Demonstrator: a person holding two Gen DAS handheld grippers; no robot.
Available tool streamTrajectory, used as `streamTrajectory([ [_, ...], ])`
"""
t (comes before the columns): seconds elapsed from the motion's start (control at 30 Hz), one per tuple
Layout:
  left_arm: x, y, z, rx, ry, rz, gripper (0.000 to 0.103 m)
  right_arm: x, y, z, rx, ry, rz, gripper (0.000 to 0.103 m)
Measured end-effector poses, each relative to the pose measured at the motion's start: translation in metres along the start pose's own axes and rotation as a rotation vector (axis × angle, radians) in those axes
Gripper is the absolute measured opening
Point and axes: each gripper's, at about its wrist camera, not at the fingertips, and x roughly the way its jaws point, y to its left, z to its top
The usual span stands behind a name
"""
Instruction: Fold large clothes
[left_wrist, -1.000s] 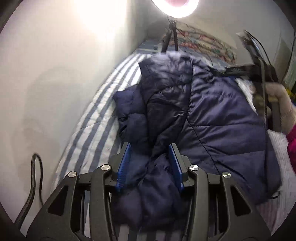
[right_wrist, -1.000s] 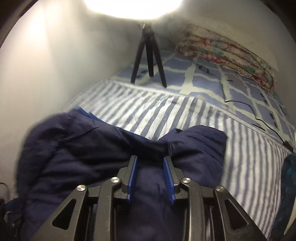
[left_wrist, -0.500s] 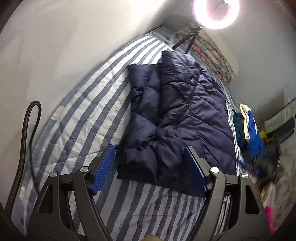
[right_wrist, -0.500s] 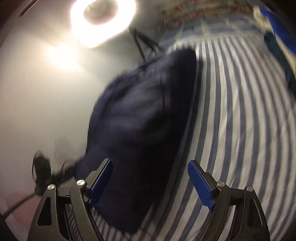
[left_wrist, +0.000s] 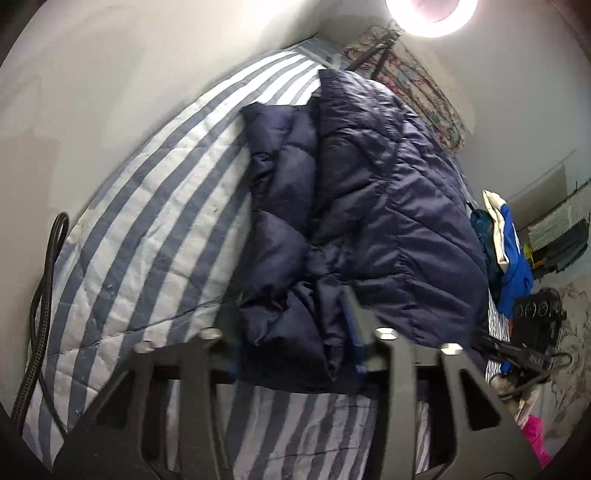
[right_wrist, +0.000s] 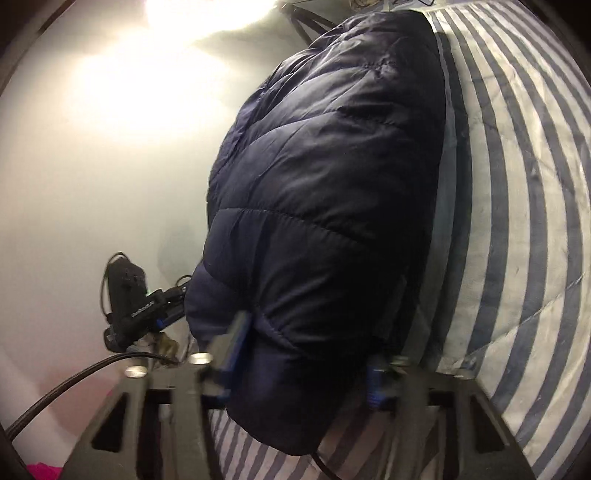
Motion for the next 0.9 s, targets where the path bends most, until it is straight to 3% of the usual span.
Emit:
streamTrajectory([
  [0.13,-0.005,-0.021,-0.012,0.014,0.005,-0.021,0.024,-0.017,0.023,0.009,-0.118,0.026,-0.102,0.024],
  [0.23,0.001,-0.044,-0.032,0.064,0.07,-0.09,0.024,-0.04,0.034,0.02,-0.228,0.044,-0.219,0.02],
  [0.33,0.005,-0.057,-0.041,0.103,0.105,-0.111,0.033,-0.062,0.02,0.032,-0.221,0.042,-0.256,0.021],
  [0.4,0.002,-0.054,-0.037,0.083,0.093,-0.118,0.042,-0.063,0.016,0.028,-0.242,0.07,-0.27,0.038],
  [0.47,-0.005,-0.038,-0.025,0.026,0.061,-0.134,0.068,-0.063,0.014,0.022,-0.267,0.09,-0.32,0.046],
  [0.53,-0.014,-0.022,-0.011,-0.047,0.02,-0.15,0.069,-0.075,0.009,0.021,-0.278,0.061,-0.318,0.047],
  [0.6,-0.018,-0.012,0.003,-0.1,0.0,-0.177,0.072,-0.088,0.002,0.021,-0.238,-0.001,-0.267,0.063],
  [0.67,-0.016,-0.008,0.018,-0.107,0.0,-0.189,0.082,-0.101,-0.008,0.029,-0.179,-0.091,-0.233,0.071],
  [0.77,0.003,-0.007,0.033,-0.114,0.042,-0.205,0.082,-0.102,-0.025,0.048,-0.068,-0.172,-0.213,0.07],
  [0.9,0.026,0.003,0.04,-0.193,0.056,-0.263,0.082,-0.086,-0.035,0.063,-0.007,-0.198,-0.234,0.07],
])
